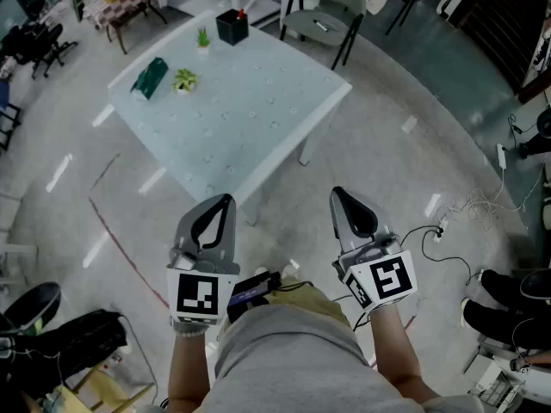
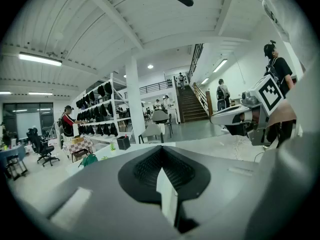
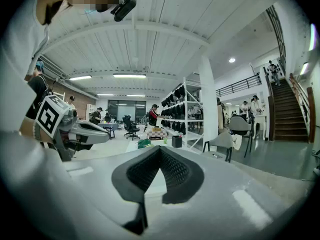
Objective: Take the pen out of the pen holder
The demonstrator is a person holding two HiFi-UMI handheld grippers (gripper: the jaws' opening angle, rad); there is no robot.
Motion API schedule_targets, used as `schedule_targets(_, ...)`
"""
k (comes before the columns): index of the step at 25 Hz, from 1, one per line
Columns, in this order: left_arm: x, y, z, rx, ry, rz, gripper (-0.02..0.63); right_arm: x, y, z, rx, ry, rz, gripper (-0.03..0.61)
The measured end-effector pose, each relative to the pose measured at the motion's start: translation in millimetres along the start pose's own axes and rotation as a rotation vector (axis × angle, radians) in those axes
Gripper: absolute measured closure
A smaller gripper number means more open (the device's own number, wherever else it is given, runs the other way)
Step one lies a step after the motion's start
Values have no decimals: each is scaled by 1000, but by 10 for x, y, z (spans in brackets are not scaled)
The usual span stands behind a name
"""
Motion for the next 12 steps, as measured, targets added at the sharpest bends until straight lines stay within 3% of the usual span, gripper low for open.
schedule_targets(12, 15, 55, 24, 15, -9, 19, 601, -1, -7, 4, -1, 9, 0, 578)
Point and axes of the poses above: the fingertips, and each gripper's own axes: x forward along the fingers, z to its right, y out of its top, the point moved 7 cm from there along -x, backward along the fingers, and after that the axes turned 9 degrees about y, right-handed, at the moved point
